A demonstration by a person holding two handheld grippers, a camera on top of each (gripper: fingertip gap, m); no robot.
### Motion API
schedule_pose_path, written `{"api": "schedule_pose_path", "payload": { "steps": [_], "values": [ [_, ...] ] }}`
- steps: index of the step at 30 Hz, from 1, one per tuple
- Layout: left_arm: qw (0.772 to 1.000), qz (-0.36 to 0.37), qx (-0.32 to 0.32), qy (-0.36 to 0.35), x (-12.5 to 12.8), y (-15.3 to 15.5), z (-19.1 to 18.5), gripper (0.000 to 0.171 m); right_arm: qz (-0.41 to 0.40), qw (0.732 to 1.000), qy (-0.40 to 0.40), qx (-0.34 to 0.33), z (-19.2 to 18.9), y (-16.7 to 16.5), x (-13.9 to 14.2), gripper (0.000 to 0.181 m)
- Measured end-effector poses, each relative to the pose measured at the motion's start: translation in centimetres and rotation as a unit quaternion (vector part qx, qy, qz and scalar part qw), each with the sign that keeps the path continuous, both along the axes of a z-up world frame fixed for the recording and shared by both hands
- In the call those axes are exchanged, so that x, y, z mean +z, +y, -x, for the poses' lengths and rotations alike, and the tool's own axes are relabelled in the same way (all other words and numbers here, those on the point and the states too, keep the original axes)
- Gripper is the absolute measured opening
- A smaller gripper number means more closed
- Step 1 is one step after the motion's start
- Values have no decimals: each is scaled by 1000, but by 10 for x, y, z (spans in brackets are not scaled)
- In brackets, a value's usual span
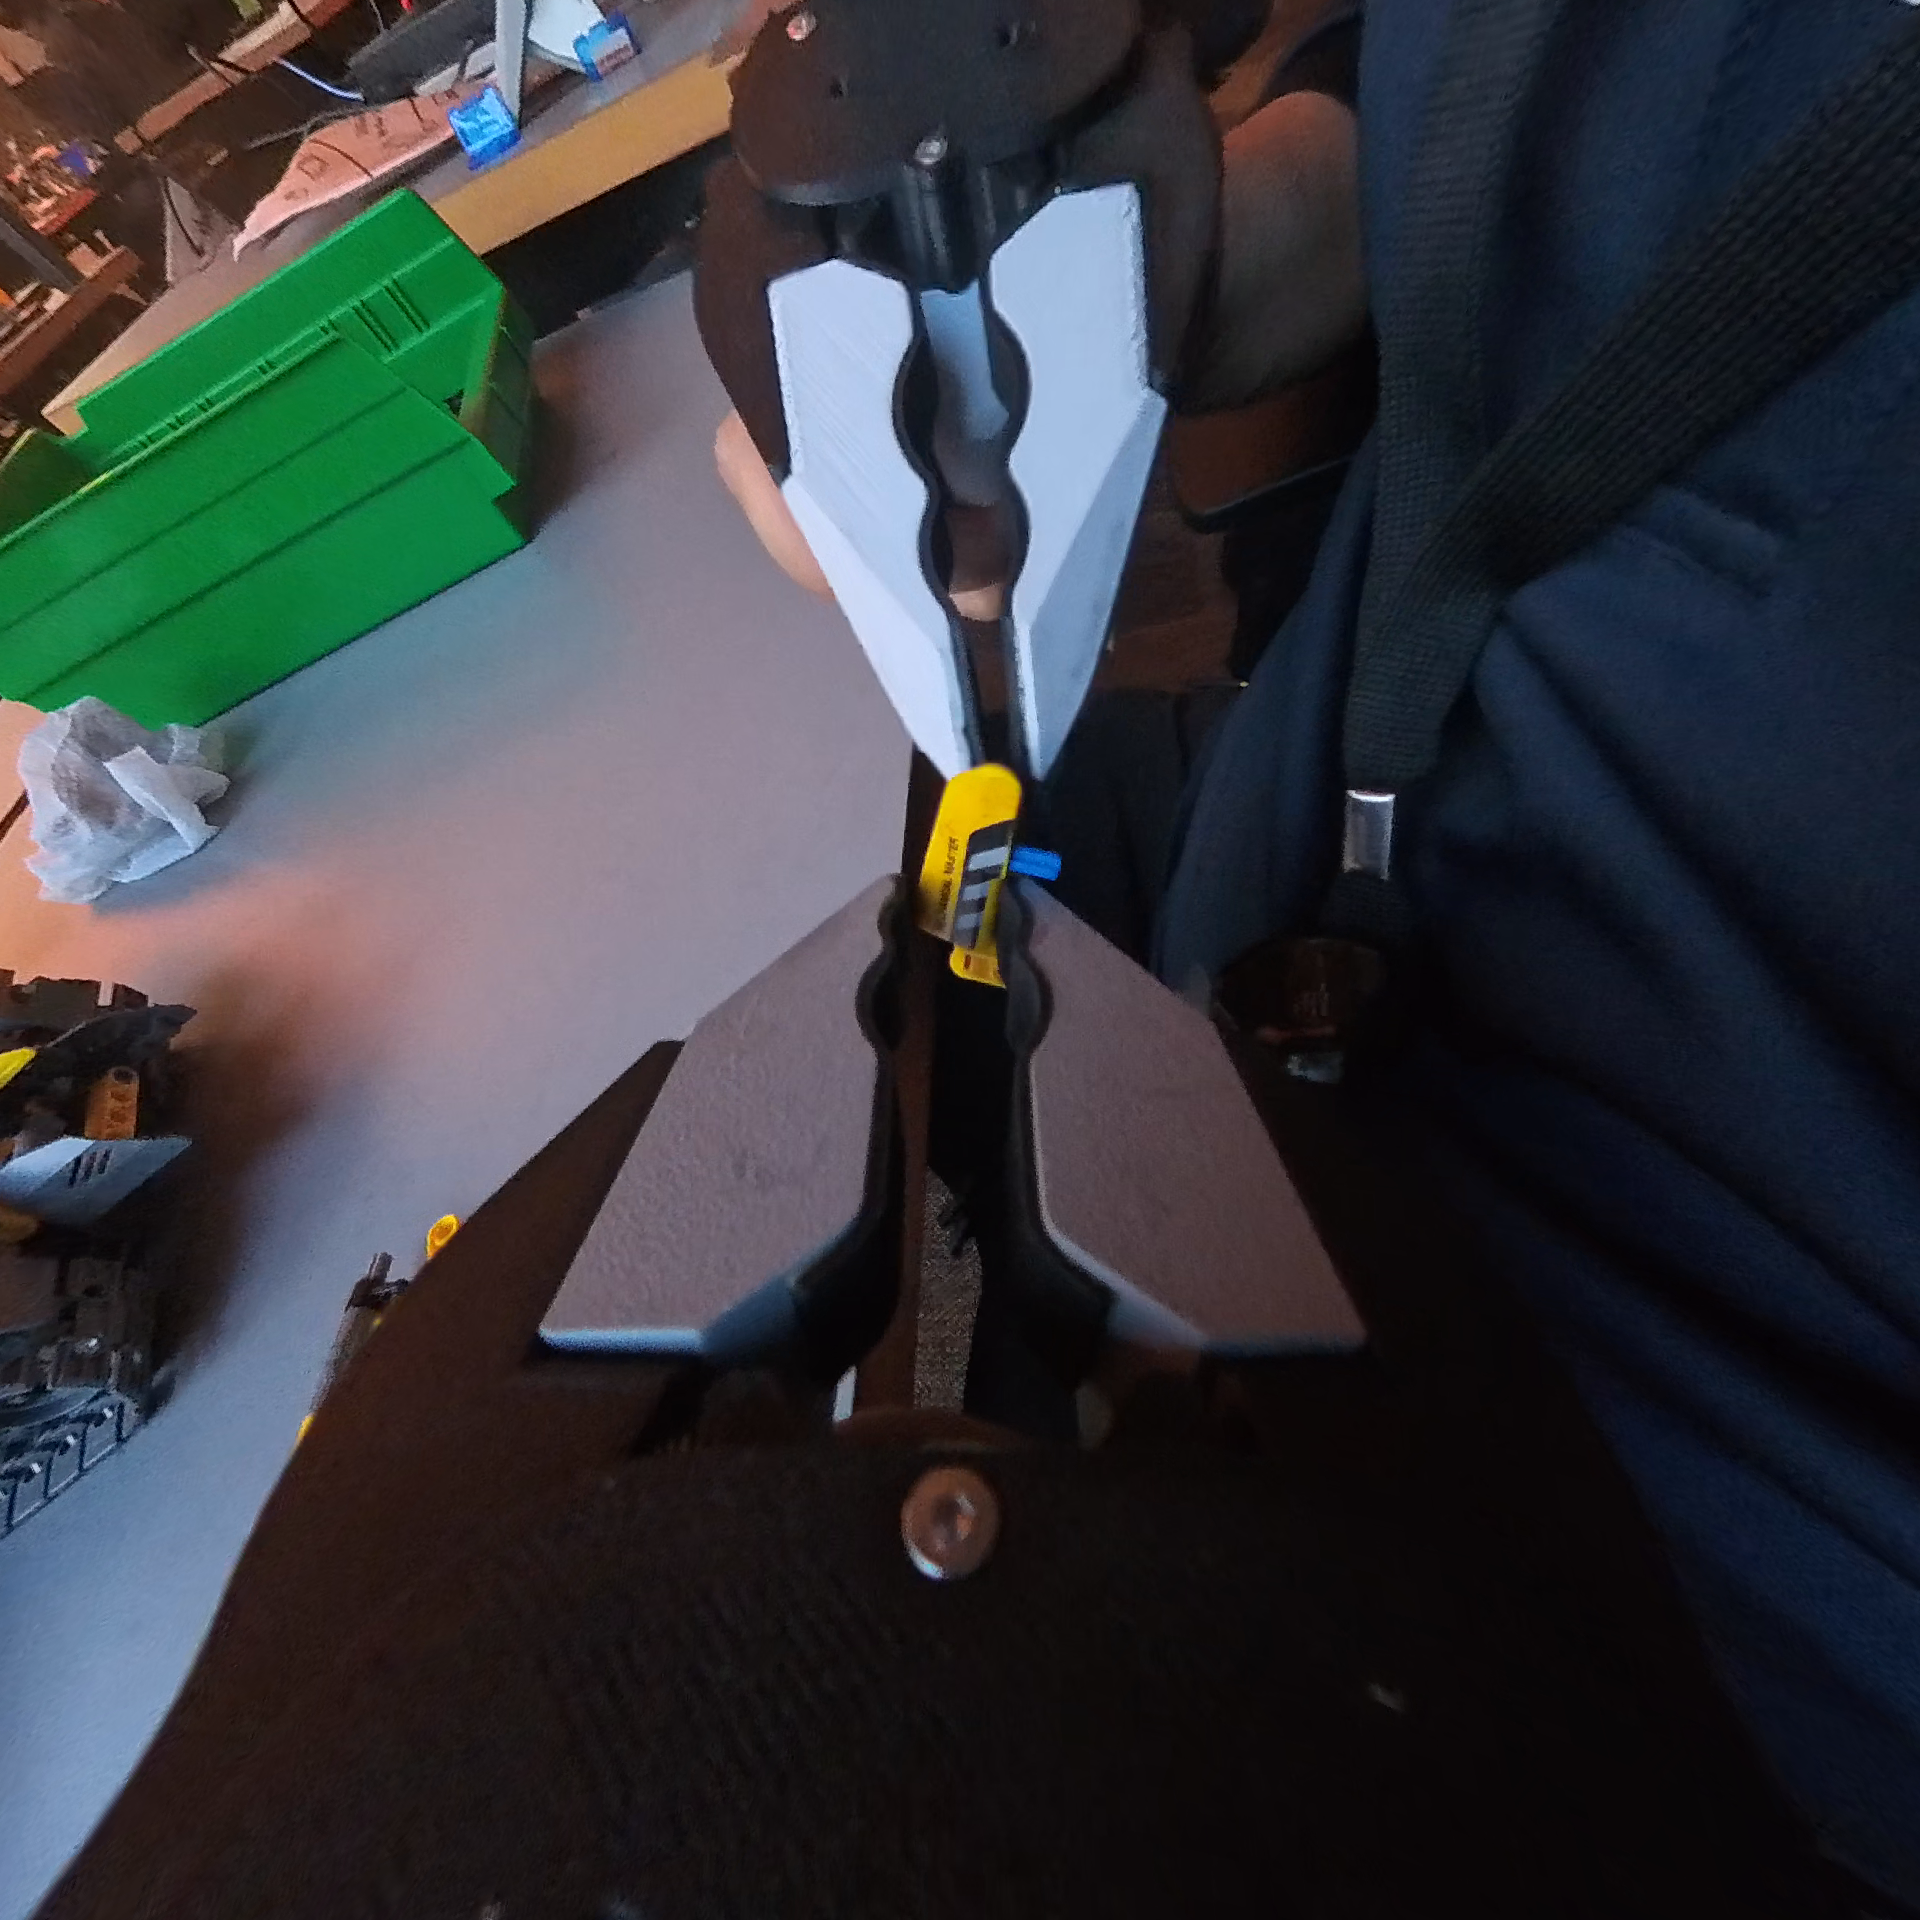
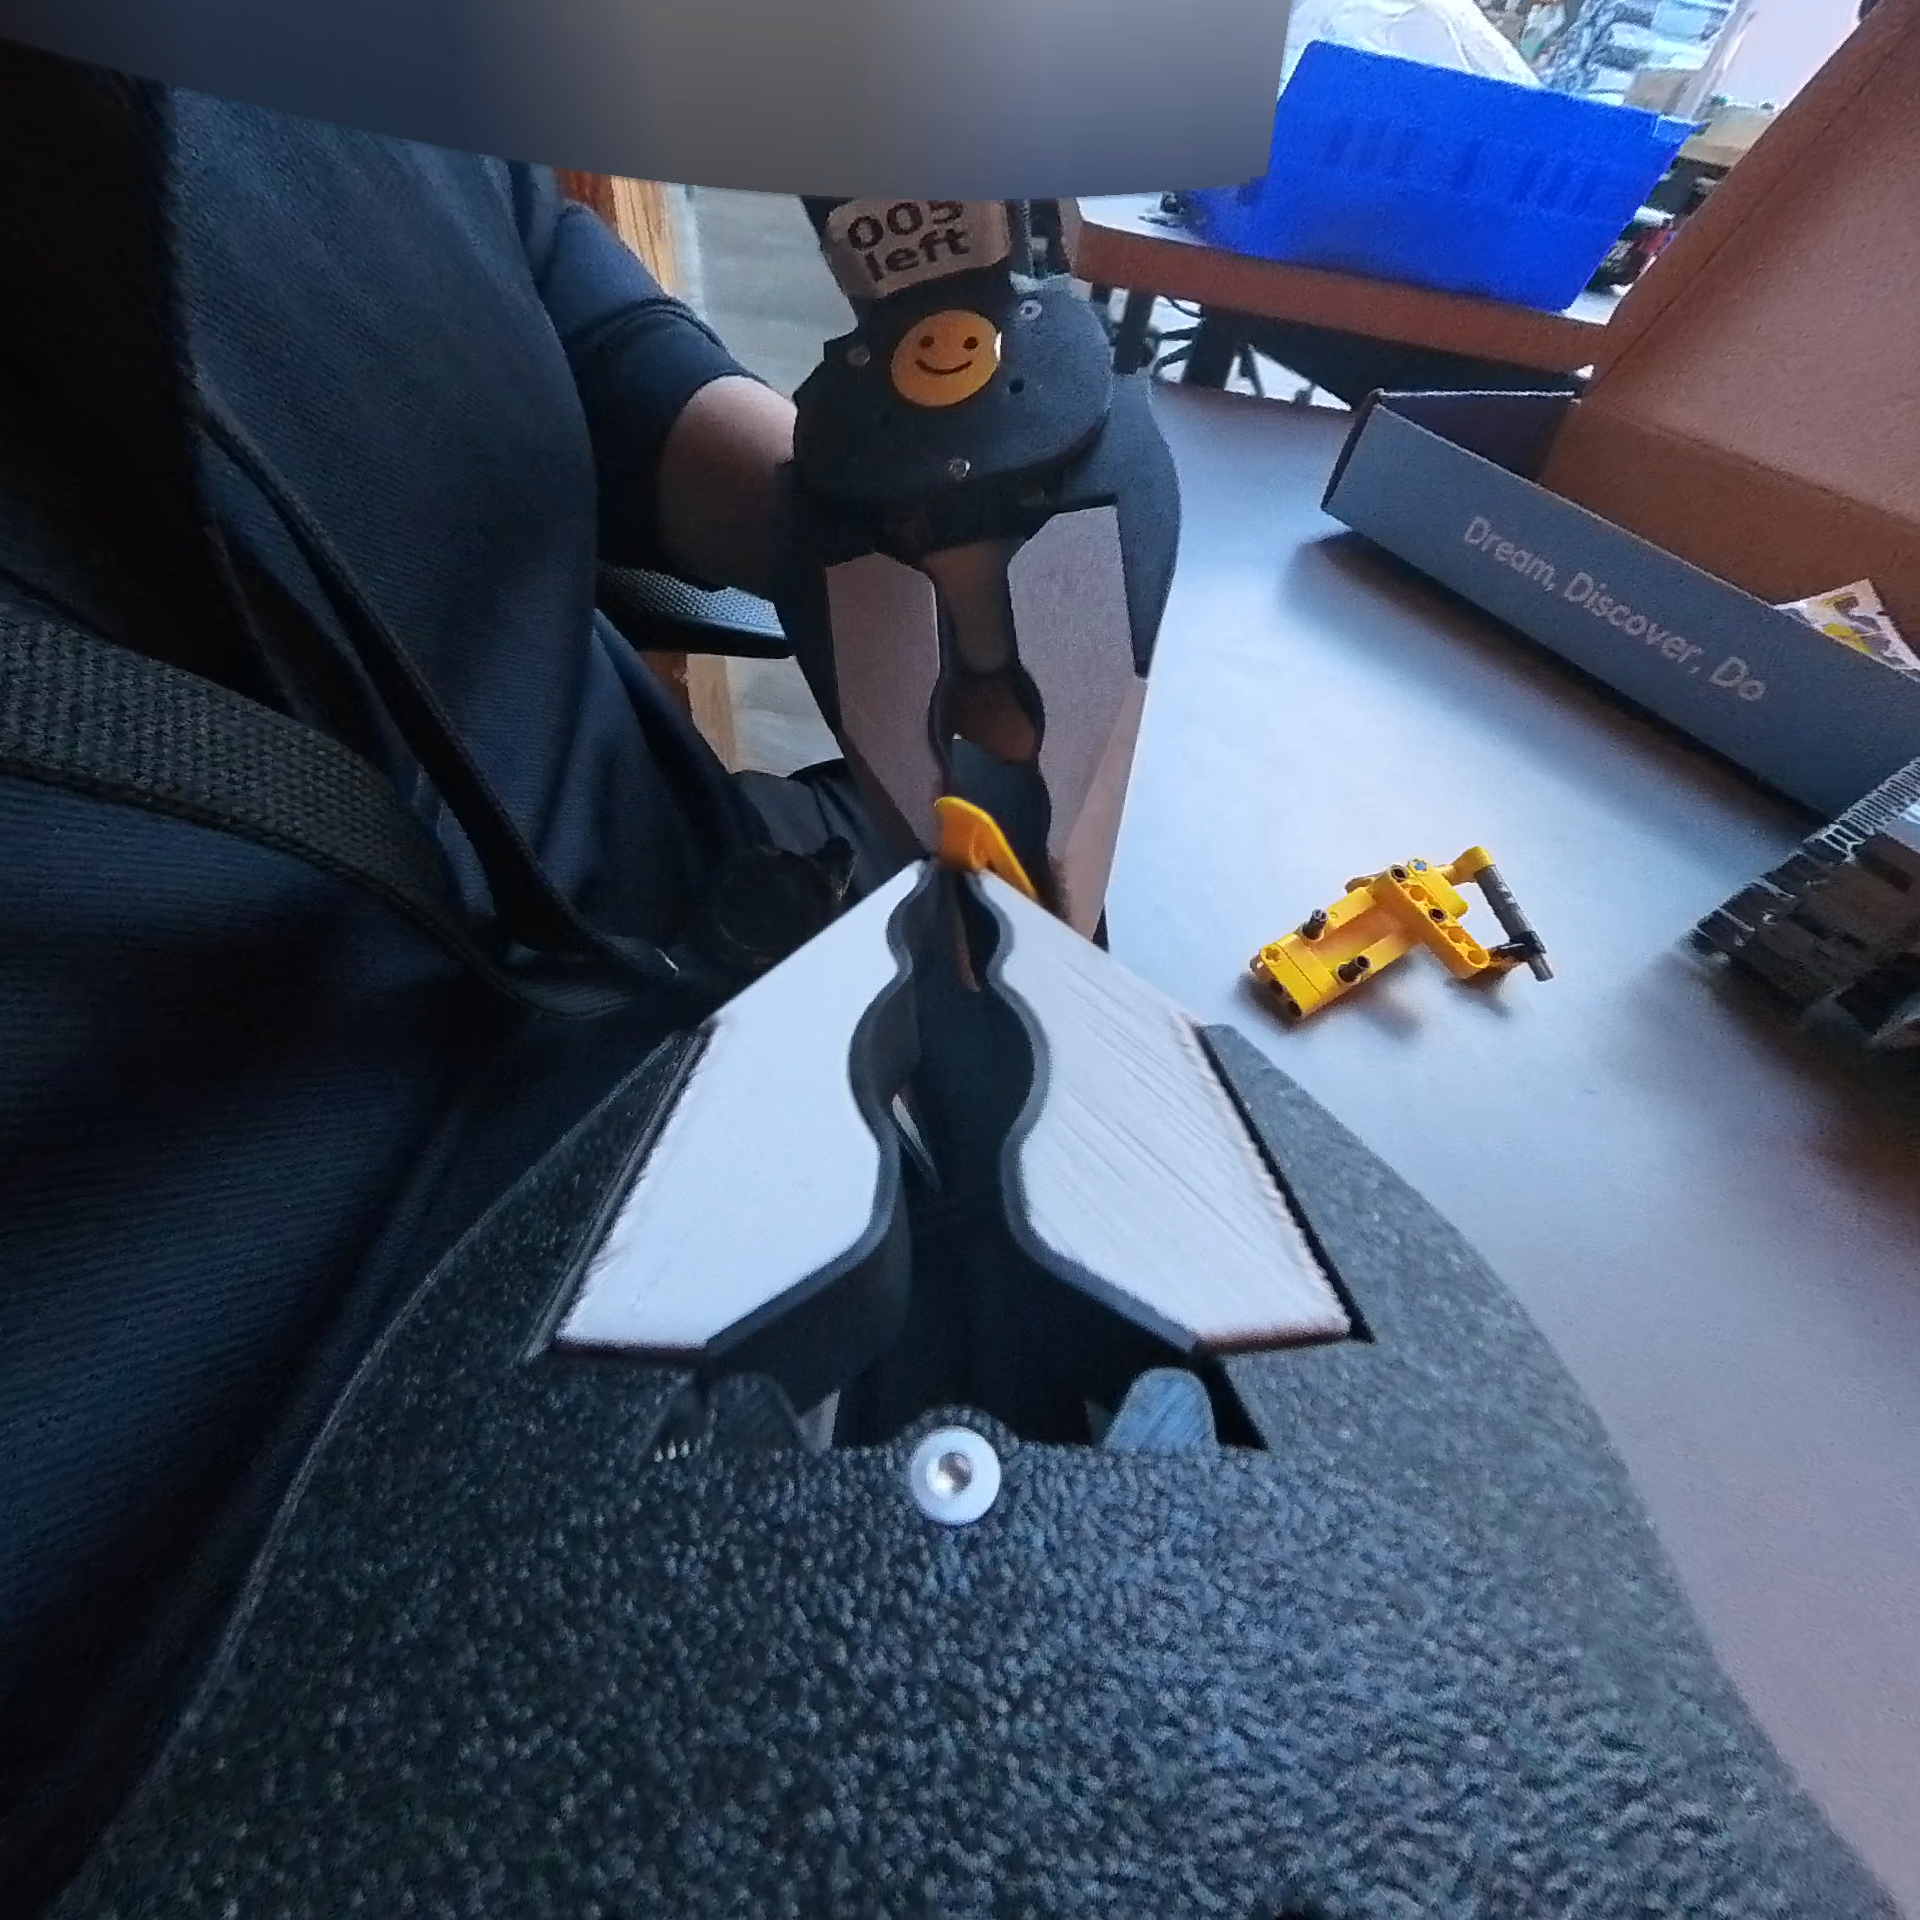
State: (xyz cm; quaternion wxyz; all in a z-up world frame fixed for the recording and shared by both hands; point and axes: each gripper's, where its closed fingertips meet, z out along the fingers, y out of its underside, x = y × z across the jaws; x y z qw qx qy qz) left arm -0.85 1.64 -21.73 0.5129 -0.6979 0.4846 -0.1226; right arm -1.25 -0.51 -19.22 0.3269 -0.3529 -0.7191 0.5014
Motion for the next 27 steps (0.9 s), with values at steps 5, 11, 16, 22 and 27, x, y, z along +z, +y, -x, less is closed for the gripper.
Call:
{"api": "schedule_pose_path", "payload": {
  "steps": [5,11,16,22,27],
  "values": [
    [1000,-1,2,10,-3,1,0,13,-6,1000,-7,-5,0,1,-3,5],
    [1000,-10,6,-5,4,2,-1,13,-15,1000,-11,-10,1,2,-7,6],
    [1000,-9,9,-14,5,4,-1,13,-18,1000,-1,-20,3,3,-4,6],
    [1000,-2,8,-25,6,3,-2,13,-22,999,12,-30,4,4,-2,8],
    [999,14,-3,-33,4,1,-4,13,-40,999,25,-24,3,2,-3,8]
  ]
}}
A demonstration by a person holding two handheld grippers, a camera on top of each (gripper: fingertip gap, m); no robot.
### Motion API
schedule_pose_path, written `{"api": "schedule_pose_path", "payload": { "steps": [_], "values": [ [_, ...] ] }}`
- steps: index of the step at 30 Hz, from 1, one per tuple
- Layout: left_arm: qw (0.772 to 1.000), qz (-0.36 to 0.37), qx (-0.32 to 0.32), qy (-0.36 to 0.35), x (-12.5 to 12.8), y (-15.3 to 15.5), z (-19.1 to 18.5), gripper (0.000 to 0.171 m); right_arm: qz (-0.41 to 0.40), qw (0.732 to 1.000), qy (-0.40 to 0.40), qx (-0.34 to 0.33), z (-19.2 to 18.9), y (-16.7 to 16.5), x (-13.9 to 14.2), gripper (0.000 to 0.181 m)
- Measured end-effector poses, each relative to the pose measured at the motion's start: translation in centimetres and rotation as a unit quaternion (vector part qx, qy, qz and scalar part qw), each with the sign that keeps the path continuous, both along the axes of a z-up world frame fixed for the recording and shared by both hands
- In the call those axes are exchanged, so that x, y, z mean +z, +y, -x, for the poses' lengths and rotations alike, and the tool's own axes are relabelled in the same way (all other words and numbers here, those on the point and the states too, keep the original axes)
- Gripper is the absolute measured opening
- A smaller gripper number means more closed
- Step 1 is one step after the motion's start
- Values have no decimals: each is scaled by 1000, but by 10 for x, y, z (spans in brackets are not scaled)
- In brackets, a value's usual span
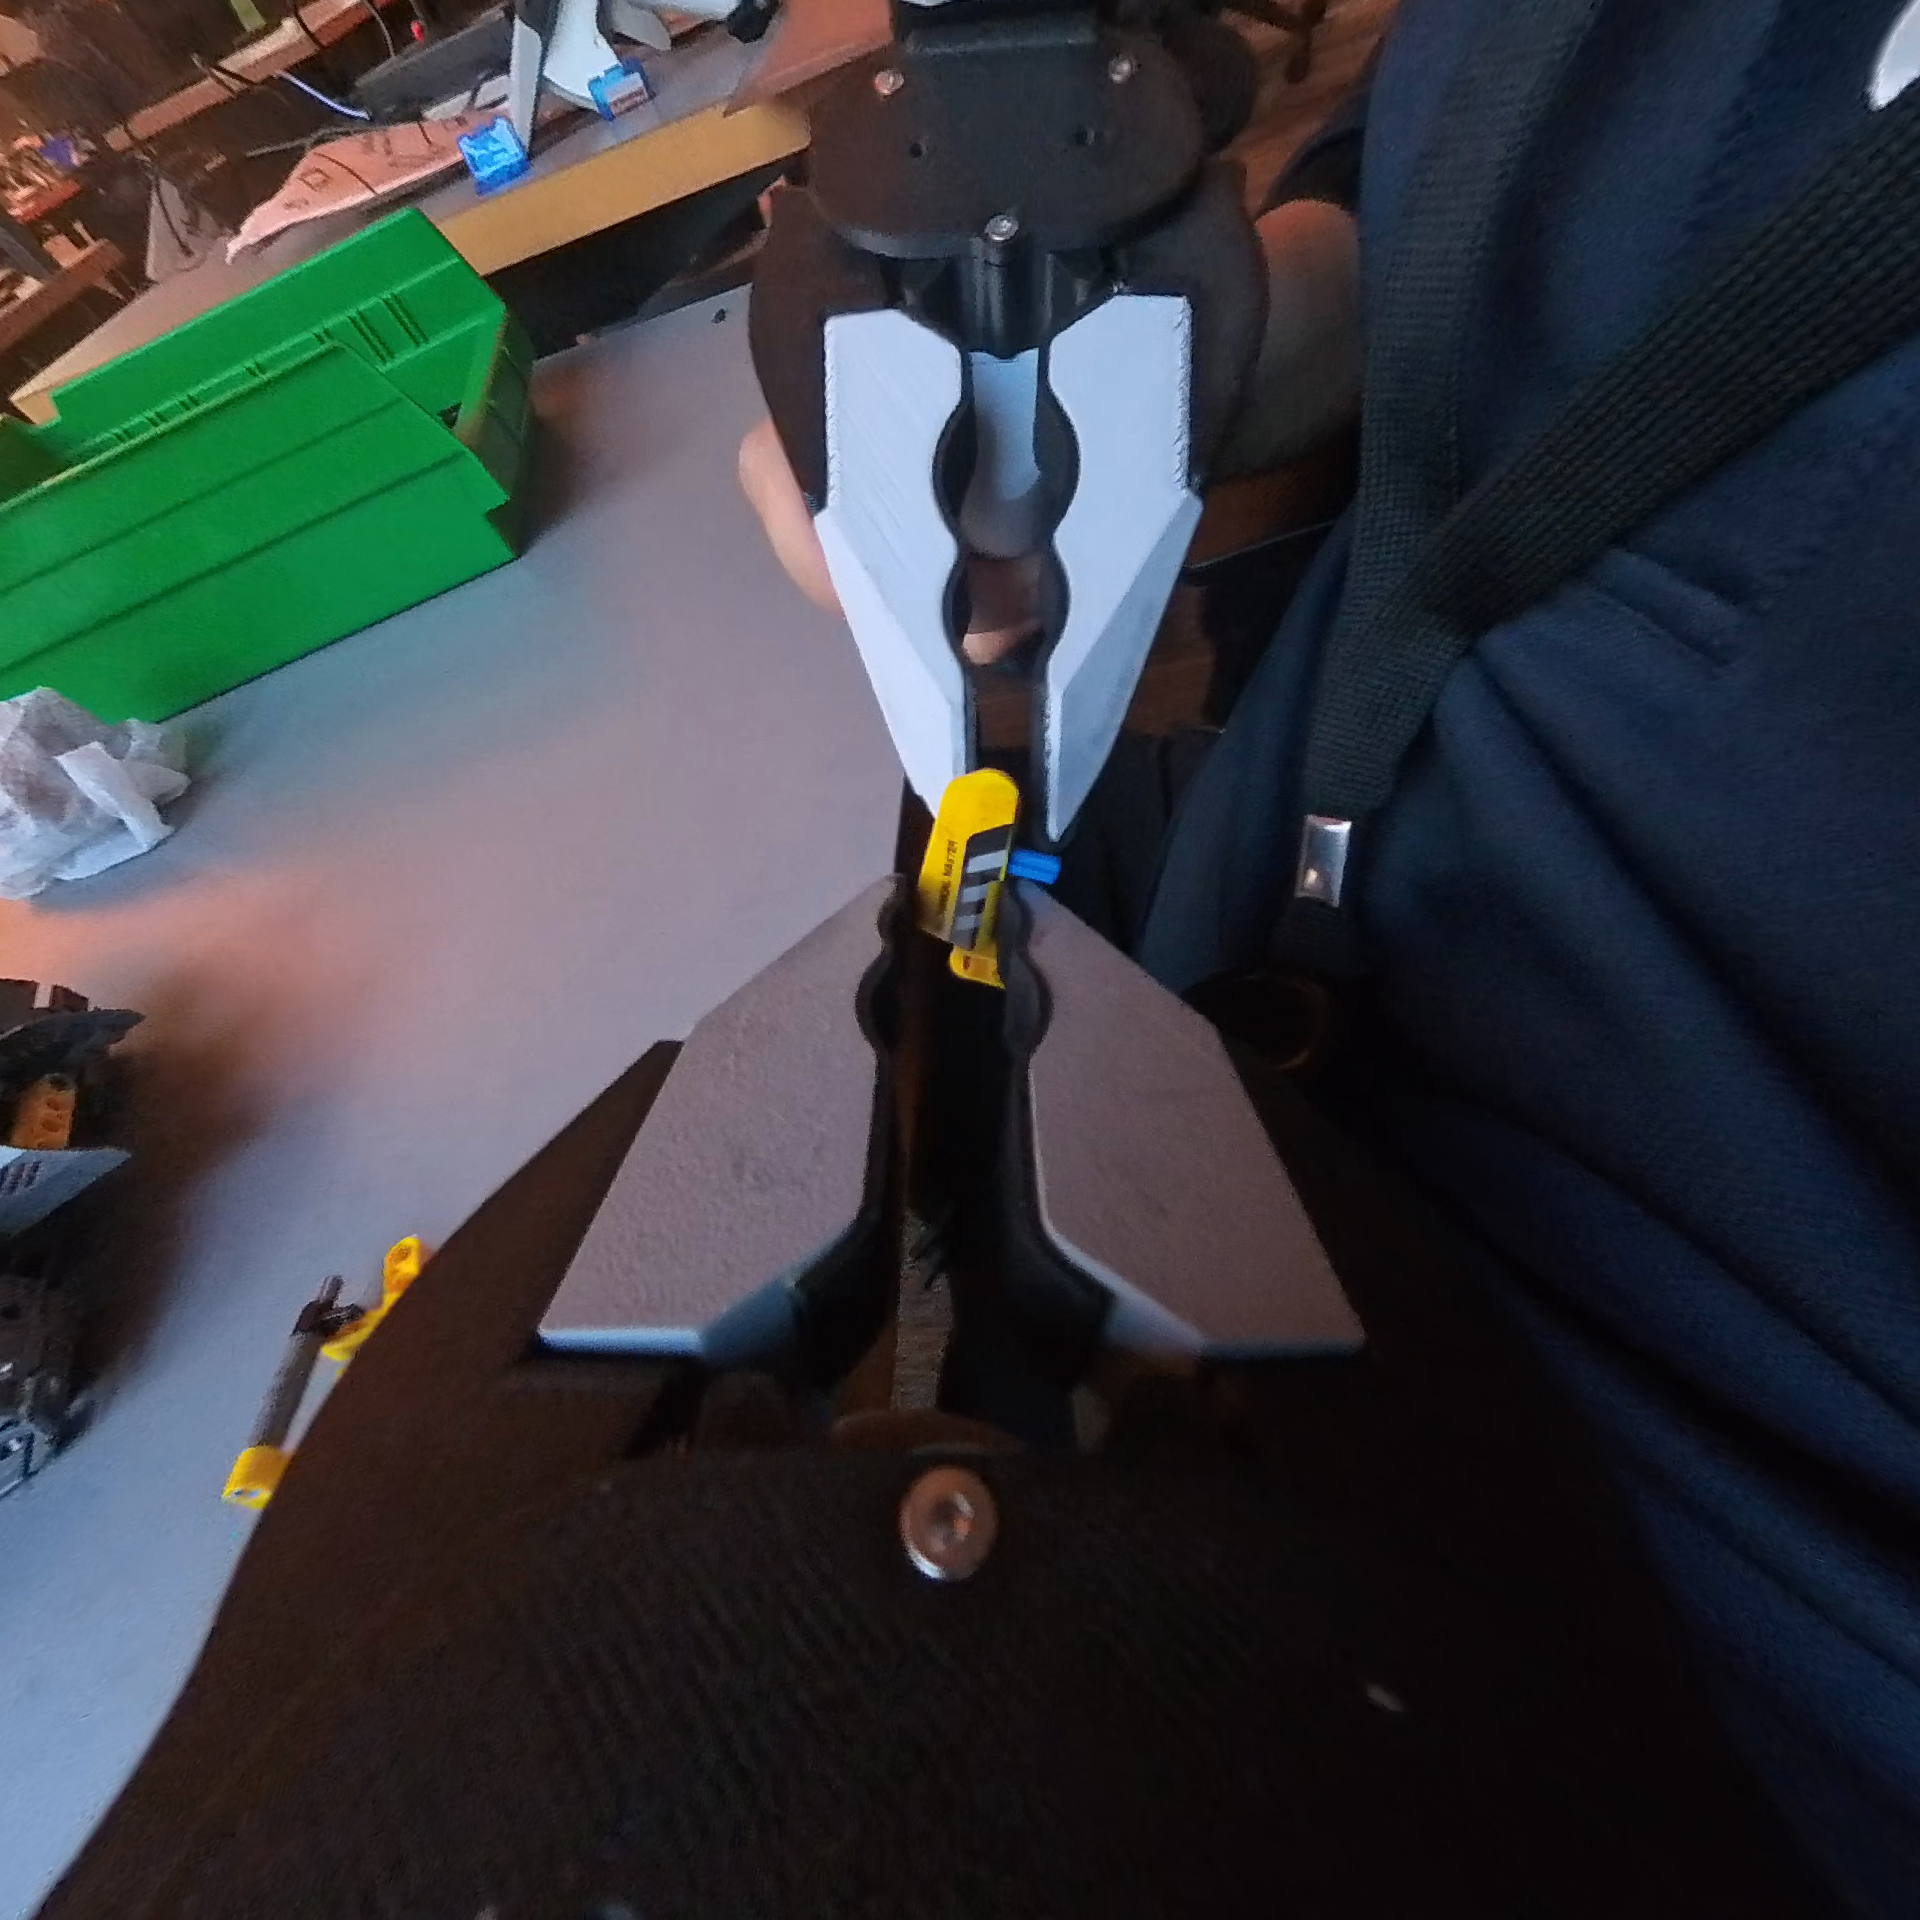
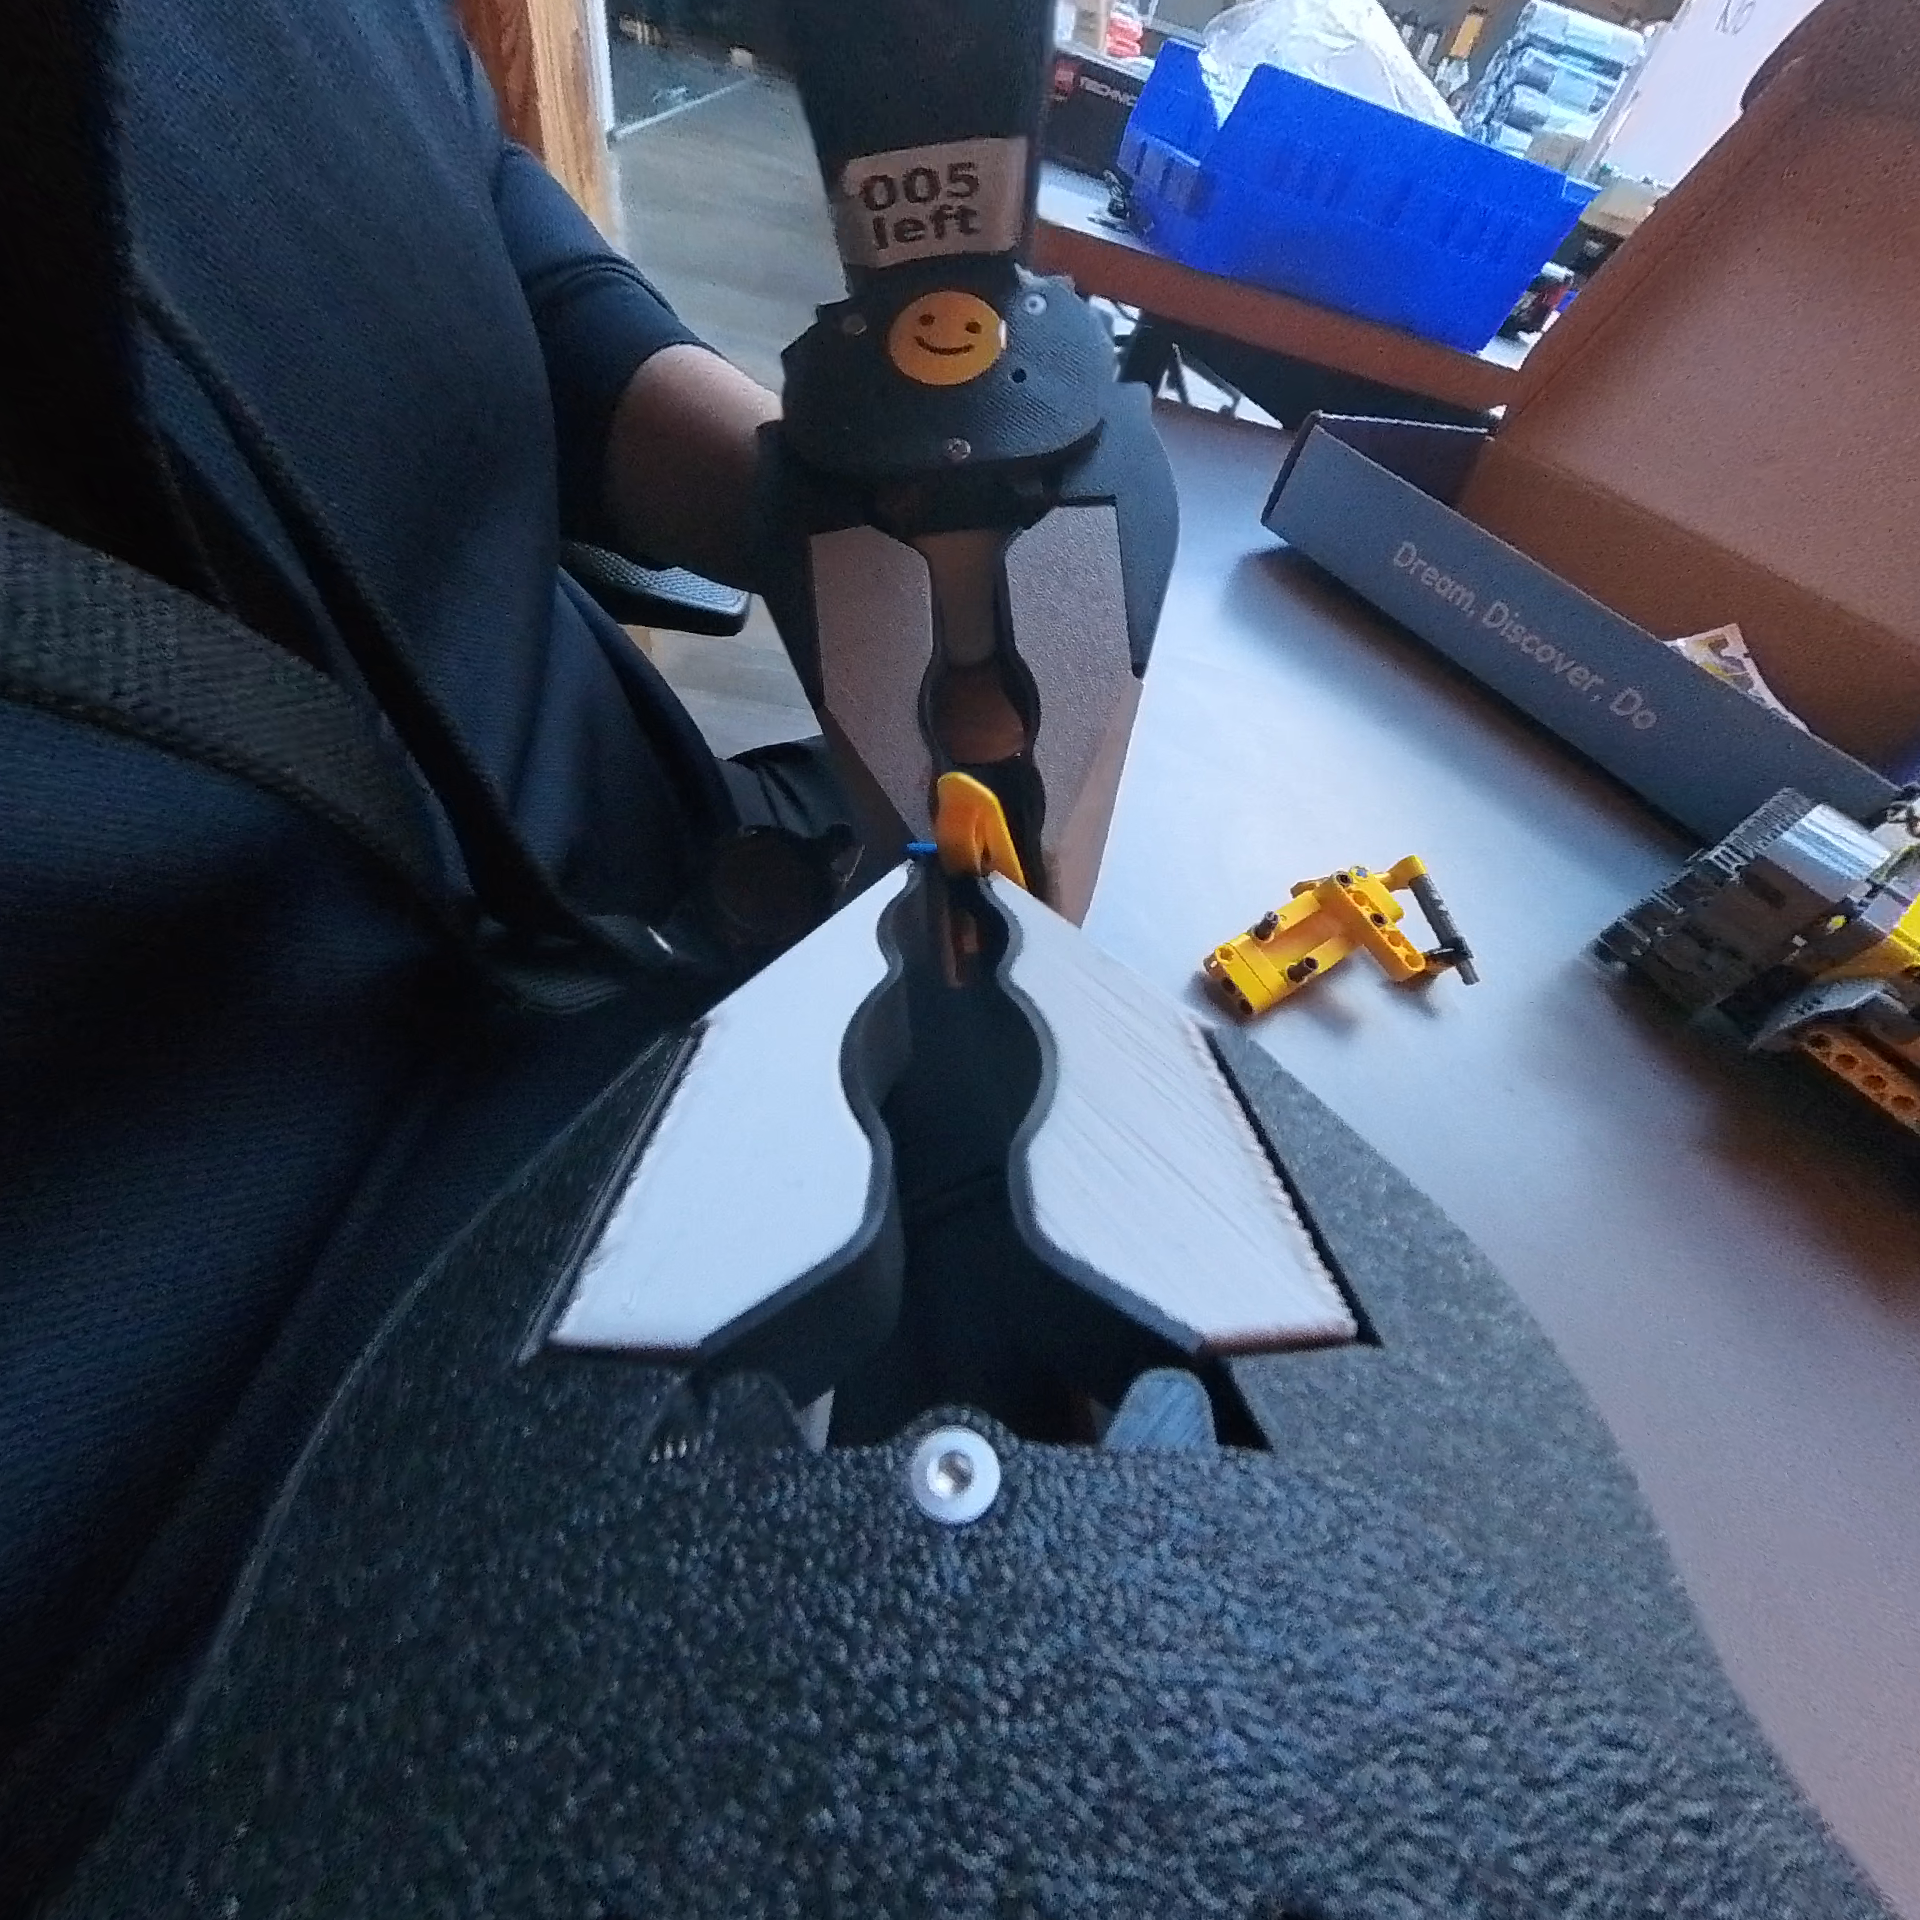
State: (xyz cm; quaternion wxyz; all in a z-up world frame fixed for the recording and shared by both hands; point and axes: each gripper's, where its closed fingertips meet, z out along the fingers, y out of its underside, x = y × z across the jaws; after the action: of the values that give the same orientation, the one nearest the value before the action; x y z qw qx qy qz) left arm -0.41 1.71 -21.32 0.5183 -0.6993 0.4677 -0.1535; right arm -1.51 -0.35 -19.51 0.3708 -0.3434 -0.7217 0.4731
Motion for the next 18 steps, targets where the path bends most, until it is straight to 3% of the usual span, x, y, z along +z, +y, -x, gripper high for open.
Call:
{"api": "schedule_pose_path", "payload": {
  "steps": [8,18],
  "values": [
    [997,46,-36,-57,5,-9,-9,13,-32,998,54,18,-4,-6,6,4],
    [981,120,-79,-133,4,-27,-19,12,-14,996,62,61,-9,-20,4,2]
  ]
}}
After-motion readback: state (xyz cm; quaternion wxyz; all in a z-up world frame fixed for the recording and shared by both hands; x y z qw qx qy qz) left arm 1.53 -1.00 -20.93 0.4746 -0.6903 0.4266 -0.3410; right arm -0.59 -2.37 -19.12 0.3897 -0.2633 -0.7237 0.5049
